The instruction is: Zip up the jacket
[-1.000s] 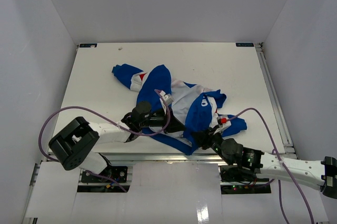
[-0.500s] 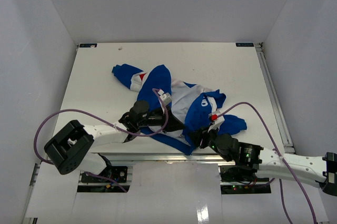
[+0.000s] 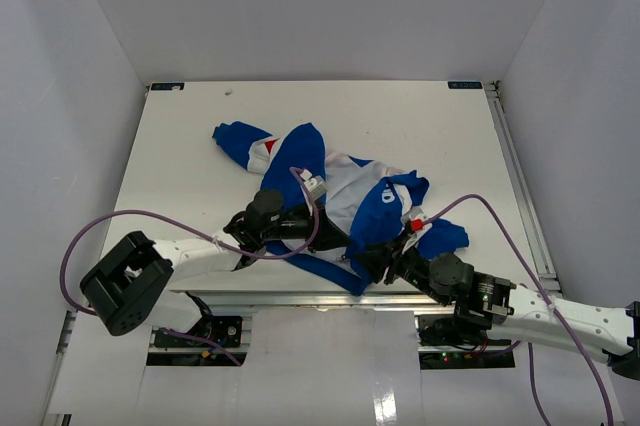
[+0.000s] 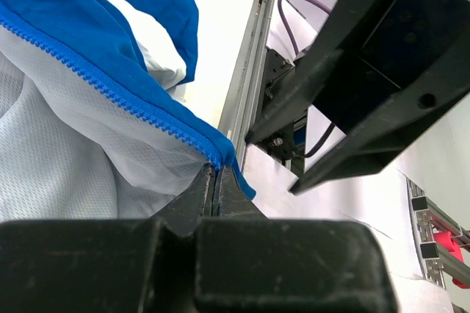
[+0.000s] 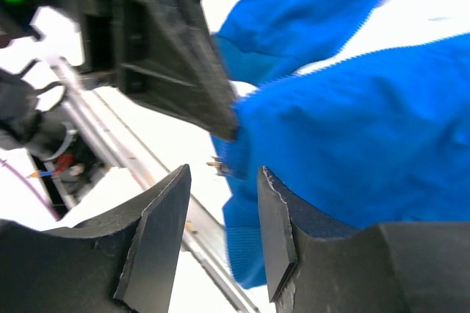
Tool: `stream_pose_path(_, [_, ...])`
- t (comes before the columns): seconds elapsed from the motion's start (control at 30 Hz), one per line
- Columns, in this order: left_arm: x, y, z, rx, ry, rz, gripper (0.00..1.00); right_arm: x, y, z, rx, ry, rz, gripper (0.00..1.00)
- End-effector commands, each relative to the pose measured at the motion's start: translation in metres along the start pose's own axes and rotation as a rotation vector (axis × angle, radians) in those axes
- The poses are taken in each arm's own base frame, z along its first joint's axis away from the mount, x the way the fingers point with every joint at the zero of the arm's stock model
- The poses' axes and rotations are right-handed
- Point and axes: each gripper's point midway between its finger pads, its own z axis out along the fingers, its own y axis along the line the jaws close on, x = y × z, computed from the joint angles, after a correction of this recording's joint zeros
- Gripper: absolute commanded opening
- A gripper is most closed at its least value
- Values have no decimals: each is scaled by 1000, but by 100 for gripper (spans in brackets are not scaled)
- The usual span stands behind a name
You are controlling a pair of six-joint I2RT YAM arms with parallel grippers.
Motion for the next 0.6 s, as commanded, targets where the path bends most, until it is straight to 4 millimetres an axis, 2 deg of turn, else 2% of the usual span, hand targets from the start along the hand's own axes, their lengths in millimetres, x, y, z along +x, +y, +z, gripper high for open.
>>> stream_pose_path(0.0, [-24, -14, -3, 5, -19, 40, 0, -30, 28, 0, -124, -89, 1, 47])
stream_pose_path(0.17, [-26, -17, -6, -9, -3, 16, 0, -20, 26, 5, -119, -69, -2, 47])
stream_pose_path(0.37, [-27, -32, -10, 41, -5, -18, 0, 4, 1, 9, -11, -32, -2, 48])
stream_pose_path(0.57, [-29, -46, -13, 114, 1, -37, 0, 13, -8, 11, 28, -13, -6, 51])
